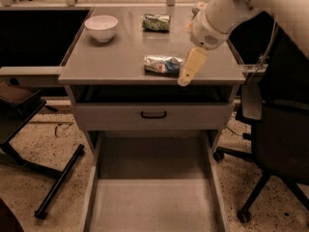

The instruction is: Place redbull can into middle drawer

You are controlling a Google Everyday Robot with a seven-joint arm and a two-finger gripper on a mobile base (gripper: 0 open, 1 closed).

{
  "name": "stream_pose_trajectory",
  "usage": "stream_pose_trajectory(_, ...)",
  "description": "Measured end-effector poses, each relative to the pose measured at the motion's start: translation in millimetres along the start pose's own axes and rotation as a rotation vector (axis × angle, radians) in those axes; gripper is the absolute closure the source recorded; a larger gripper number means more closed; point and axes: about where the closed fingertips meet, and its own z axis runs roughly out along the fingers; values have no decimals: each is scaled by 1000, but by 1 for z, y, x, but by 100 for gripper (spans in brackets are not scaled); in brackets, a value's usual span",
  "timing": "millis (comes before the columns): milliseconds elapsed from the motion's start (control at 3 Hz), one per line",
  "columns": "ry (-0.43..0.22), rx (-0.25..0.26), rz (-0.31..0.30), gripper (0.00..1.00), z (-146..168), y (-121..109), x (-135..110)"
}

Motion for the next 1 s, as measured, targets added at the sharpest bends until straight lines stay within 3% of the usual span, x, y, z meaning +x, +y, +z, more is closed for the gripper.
stream_pose_trajectory(333, -46, 6, 19, 0, 45, -23, -1)
stream_pose_trajectory(667, -46, 6, 19, 0, 46, -23, -1)
stream_pose_trajectory(1000, -65, 13, 42, 0, 53, -37, -1)
